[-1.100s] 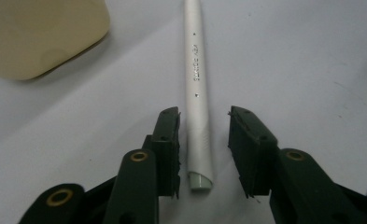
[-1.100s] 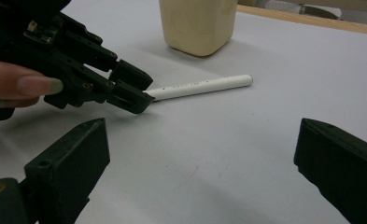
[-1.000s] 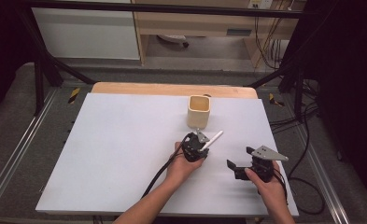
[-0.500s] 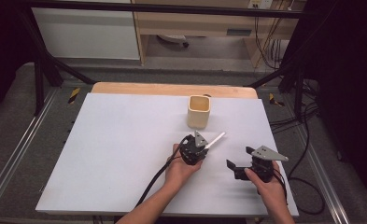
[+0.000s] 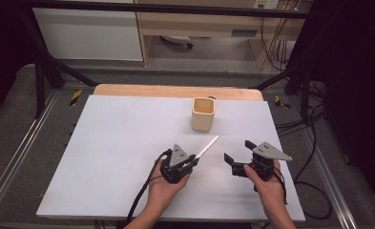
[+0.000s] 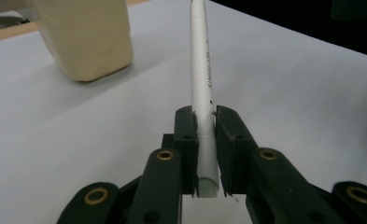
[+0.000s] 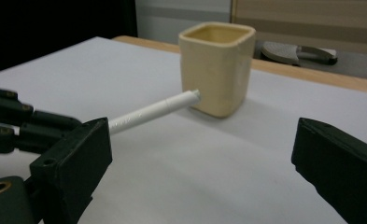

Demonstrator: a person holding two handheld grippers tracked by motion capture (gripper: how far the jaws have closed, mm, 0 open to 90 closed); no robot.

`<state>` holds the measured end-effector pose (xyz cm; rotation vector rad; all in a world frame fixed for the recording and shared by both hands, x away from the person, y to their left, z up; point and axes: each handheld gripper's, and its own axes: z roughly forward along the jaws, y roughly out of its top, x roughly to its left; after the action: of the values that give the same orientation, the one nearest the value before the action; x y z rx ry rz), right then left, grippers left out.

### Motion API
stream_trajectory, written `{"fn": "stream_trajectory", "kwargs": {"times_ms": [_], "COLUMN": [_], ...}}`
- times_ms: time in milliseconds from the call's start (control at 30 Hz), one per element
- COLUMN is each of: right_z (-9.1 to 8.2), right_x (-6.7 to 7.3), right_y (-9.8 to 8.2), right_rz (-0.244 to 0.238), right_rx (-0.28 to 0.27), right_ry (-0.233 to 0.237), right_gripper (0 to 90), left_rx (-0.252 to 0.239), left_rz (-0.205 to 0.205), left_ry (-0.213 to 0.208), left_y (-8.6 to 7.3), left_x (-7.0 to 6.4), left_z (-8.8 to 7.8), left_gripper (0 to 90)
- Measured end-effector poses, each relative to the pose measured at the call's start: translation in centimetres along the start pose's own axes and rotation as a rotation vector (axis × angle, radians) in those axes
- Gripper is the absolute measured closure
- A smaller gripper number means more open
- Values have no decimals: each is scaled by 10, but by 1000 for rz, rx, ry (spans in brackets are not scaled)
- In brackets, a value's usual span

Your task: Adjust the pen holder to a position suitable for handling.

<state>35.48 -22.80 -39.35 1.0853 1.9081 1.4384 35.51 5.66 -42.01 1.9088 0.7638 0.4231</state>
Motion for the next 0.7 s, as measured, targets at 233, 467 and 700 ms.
{"fn": "stream_trajectory", "kwargs": {"times_ms": [233, 467, 700], "right_z": [7, 7, 15], "right_x": [16, 18, 20], "right_y": [4, -12, -18], "right_rz": [120, 256, 320], "right_rx": [-96, -95, -78], "right_ry": [62, 144, 192], "right_gripper": [56, 52, 59], "left_rx": [-52, -99, -112], "left_rz": [-27, -64, -25], "left_ry": [12, -16, -31], "left_y": [-11, -9, -10], "left_x": [2, 1, -12], "left_z": [-18, -21, -24], "left_gripper": [795, 795, 795]}}
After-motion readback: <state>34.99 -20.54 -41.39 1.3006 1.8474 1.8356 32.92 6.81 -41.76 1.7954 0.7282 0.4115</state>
